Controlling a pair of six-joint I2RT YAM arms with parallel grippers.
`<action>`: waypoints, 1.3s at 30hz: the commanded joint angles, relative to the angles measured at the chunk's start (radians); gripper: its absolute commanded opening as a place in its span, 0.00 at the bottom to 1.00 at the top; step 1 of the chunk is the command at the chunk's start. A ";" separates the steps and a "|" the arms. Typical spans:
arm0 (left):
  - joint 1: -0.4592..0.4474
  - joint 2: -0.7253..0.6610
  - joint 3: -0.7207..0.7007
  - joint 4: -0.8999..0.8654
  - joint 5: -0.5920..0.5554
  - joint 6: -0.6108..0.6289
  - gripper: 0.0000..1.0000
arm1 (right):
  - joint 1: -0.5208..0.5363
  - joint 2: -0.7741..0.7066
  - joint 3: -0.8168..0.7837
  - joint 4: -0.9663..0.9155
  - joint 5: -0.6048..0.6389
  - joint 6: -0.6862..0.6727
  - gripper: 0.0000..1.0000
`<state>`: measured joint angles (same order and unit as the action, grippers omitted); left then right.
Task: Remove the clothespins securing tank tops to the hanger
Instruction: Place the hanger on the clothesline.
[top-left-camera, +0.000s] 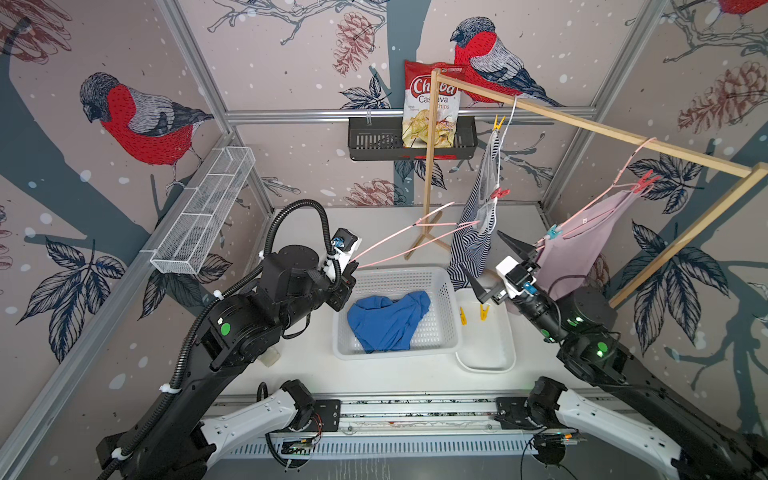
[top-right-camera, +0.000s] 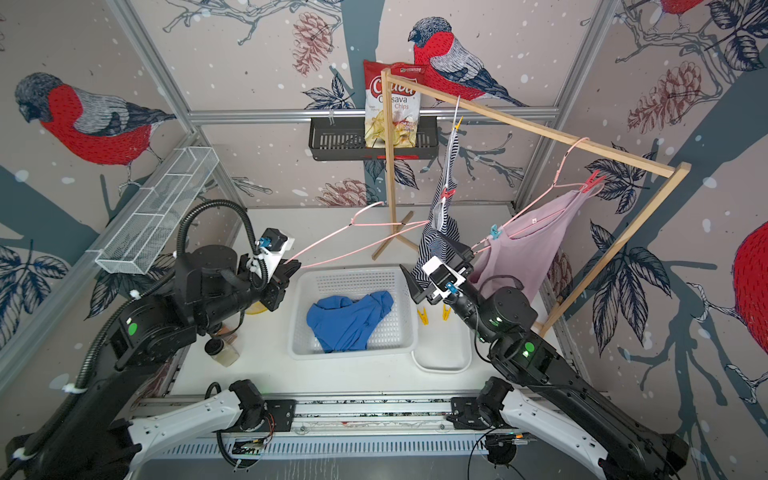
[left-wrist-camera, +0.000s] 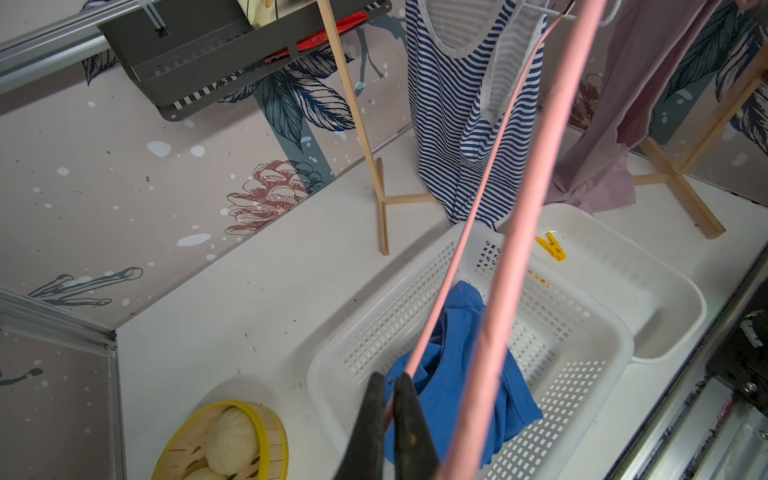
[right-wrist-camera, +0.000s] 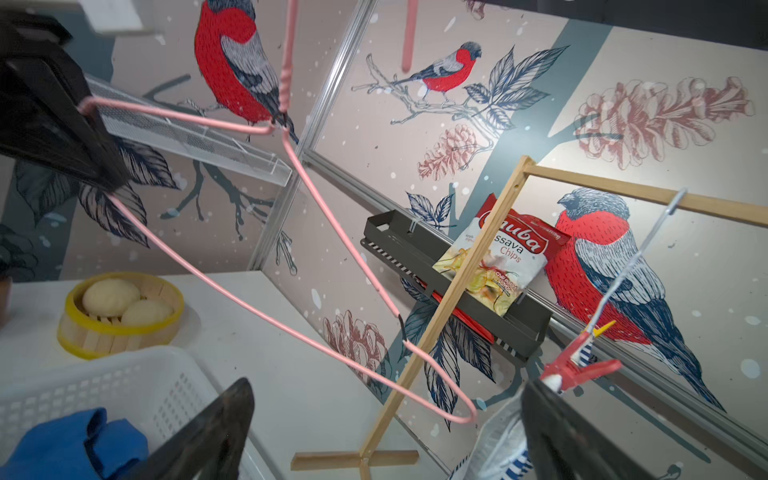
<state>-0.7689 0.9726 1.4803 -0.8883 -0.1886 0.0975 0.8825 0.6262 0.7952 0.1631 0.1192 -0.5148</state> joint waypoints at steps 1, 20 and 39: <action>0.001 0.076 0.094 -0.038 -0.102 -0.006 0.00 | -0.001 -0.042 0.006 -0.030 0.000 0.151 1.00; 0.101 0.837 0.979 -0.034 -0.060 -0.105 0.00 | 0.000 0.025 0.045 -0.193 0.188 0.487 1.00; 0.143 1.085 1.009 0.352 0.004 -0.208 0.00 | -0.001 -0.034 -0.008 -0.216 0.240 0.556 1.00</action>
<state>-0.6292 2.0369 2.4783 -0.6128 -0.2050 -0.0814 0.8825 0.5900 0.7792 -0.0471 0.3359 0.0288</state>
